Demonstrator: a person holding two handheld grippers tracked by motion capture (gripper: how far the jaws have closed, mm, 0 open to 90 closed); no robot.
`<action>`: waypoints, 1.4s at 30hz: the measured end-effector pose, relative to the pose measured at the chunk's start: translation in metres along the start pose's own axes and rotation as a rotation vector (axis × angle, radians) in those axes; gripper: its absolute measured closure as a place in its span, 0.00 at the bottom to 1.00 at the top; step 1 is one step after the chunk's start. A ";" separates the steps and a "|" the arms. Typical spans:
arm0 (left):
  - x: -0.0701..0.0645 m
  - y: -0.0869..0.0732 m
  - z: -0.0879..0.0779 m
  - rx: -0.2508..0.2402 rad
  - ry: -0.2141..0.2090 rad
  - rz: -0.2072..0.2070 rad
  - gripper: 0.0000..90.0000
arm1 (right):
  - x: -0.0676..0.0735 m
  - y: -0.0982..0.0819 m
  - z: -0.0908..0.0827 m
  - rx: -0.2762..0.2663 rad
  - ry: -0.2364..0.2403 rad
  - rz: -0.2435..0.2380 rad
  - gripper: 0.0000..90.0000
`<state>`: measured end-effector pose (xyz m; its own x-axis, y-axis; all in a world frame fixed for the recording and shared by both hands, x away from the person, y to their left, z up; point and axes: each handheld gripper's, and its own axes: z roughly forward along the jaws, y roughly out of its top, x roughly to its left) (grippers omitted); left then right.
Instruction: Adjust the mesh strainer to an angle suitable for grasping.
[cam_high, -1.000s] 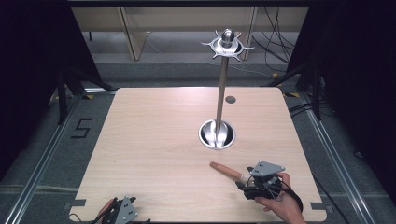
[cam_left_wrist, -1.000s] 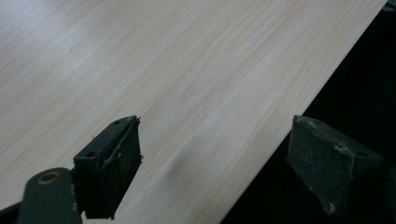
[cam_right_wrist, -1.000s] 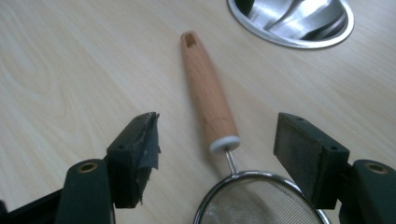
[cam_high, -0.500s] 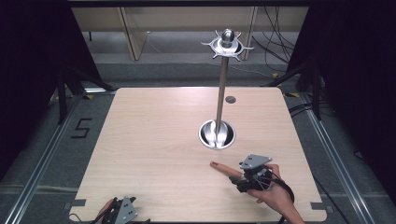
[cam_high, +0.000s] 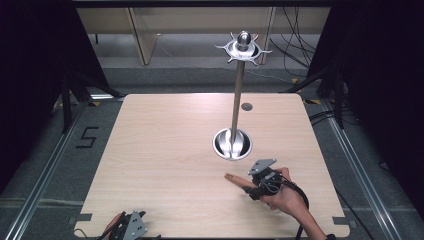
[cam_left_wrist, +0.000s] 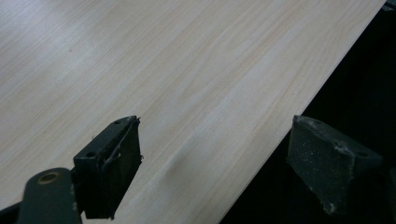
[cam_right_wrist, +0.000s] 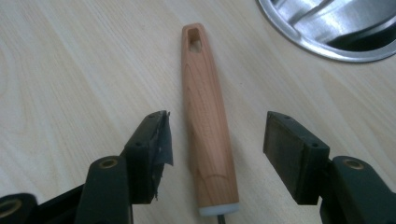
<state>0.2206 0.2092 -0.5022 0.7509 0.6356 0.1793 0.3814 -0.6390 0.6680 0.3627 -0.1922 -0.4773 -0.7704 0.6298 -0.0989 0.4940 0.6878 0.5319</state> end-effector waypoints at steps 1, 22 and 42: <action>0.000 0.000 0.000 0.007 0.005 0.004 0.18 | 0.000 0.001 0.002 0.012 0.005 0.008 0.48; 0.000 0.000 0.000 -0.001 -0.002 -0.002 0.18 | -0.006 0.012 0.017 0.120 0.091 -0.058 0.69; 0.000 -0.001 0.000 -0.005 -0.001 0.004 0.18 | -0.007 0.035 0.017 0.213 0.109 -0.138 0.76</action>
<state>0.2207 0.2098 -0.5025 0.7532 0.6324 0.1812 0.3757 -0.6396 0.6707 0.3923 -0.1664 -0.4724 -0.8695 0.4901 -0.0611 0.4459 0.8322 0.3296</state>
